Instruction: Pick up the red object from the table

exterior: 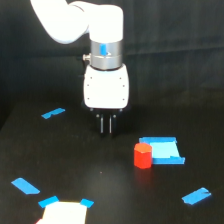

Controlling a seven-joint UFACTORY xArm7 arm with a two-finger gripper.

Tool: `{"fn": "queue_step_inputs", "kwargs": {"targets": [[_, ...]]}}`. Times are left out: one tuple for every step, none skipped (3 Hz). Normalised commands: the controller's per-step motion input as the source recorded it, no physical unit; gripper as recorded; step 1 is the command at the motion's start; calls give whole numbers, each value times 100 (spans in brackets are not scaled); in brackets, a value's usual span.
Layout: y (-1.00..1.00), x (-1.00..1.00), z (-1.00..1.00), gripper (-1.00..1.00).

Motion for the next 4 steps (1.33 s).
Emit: {"fn": "queue_step_inputs", "kwargs": {"targets": [[-68,29,7,100],[-88,49,-7,100],[-99,61,-100,95],[-100,39,-11,100]]}}
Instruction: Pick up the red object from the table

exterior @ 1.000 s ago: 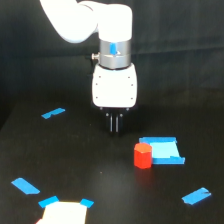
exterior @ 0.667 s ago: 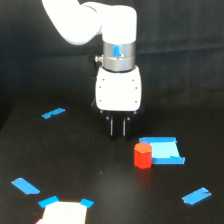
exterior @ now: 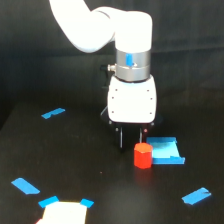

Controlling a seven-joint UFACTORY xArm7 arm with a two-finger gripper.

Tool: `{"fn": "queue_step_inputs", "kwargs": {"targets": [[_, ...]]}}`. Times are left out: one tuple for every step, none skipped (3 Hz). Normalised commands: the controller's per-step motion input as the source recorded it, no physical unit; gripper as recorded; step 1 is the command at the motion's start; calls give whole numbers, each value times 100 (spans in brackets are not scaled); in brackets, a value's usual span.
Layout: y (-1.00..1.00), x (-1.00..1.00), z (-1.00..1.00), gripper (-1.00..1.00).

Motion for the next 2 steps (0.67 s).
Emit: {"fn": "queue_step_inputs", "kwargs": {"targets": [[-68,63,-11,100],[-87,20,-1,22]]}}
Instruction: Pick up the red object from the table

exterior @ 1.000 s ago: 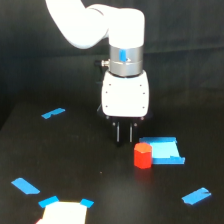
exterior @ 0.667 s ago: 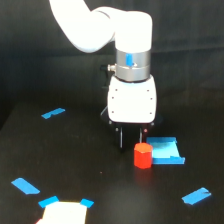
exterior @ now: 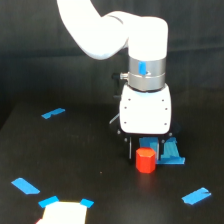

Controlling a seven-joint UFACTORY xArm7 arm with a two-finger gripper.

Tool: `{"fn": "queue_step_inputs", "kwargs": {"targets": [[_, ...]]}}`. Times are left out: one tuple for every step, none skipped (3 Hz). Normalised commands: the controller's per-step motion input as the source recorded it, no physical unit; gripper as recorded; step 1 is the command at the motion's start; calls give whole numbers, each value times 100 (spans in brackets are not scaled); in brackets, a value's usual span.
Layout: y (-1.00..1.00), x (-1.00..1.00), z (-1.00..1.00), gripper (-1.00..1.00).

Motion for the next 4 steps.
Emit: {"fn": "queue_step_inputs", "kwargs": {"targets": [[-19,-12,81,-100],[21,-13,71,-100],[15,21,92,-100],[7,13,100,-93]]}}
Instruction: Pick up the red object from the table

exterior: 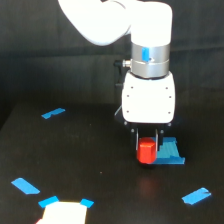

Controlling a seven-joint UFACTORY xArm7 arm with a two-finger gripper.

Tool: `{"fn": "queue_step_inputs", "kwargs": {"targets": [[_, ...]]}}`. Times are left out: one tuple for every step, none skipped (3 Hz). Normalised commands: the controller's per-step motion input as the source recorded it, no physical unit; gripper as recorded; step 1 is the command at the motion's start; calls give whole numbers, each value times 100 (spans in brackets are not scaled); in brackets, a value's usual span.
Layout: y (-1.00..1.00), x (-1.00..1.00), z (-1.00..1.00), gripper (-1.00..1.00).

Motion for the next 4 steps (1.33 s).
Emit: {"fn": "queue_step_inputs", "kwargs": {"targets": [[53,-49,100,-100],[51,-64,100,-100],[41,-10,66,-100],[-57,-7,100,-100]]}}
